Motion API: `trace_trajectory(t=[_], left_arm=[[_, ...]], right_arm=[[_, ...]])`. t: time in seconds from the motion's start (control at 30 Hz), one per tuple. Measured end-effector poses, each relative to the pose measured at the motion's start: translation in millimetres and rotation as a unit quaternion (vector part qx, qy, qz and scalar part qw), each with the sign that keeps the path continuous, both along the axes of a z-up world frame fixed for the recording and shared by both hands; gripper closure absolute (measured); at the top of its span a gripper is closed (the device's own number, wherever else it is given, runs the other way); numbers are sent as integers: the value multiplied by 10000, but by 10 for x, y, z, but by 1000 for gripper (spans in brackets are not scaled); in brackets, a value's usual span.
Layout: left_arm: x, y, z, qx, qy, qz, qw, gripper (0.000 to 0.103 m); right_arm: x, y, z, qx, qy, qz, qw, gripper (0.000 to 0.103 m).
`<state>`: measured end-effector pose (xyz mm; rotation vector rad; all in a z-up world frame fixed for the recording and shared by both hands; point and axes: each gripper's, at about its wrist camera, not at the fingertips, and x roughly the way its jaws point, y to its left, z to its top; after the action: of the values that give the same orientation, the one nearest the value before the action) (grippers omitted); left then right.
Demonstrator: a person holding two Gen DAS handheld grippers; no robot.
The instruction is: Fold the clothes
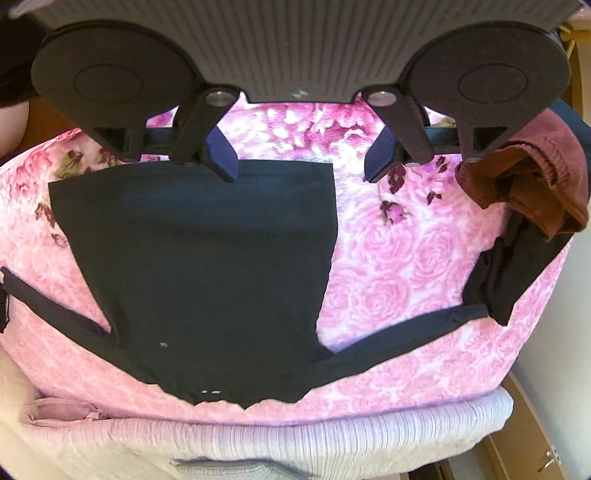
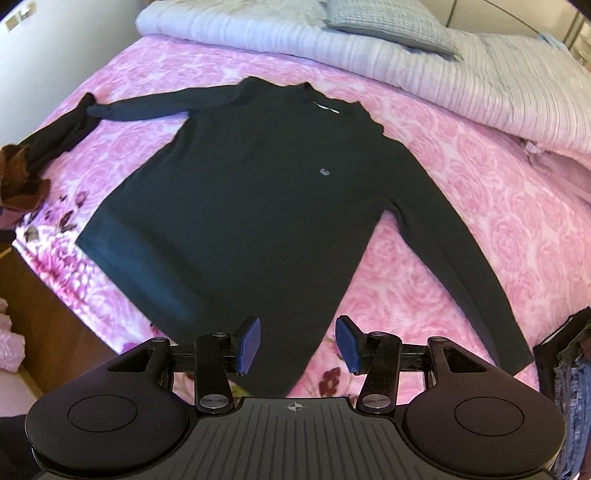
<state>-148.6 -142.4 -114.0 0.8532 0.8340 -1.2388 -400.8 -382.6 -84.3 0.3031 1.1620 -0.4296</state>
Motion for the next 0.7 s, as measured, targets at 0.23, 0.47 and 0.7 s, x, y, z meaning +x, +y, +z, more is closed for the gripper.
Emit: trace_trajectory(t=[0.23, 0.47, 0.7], left_arm=[[-310, 211, 244, -149, 18, 48, 9999, 31], [-587, 319, 398, -246, -183, -244, 9992, 31], [-747, 367, 489, -358, -272, -461, 9979, 31]], right_arm=[[-360, 189, 179, -37, -137, -5, 9999, 49], [-709, 295, 307, -9, -205, -296, 9993, 48], [-927, 375, 359, -2, -197, -470, 9987, 47]])
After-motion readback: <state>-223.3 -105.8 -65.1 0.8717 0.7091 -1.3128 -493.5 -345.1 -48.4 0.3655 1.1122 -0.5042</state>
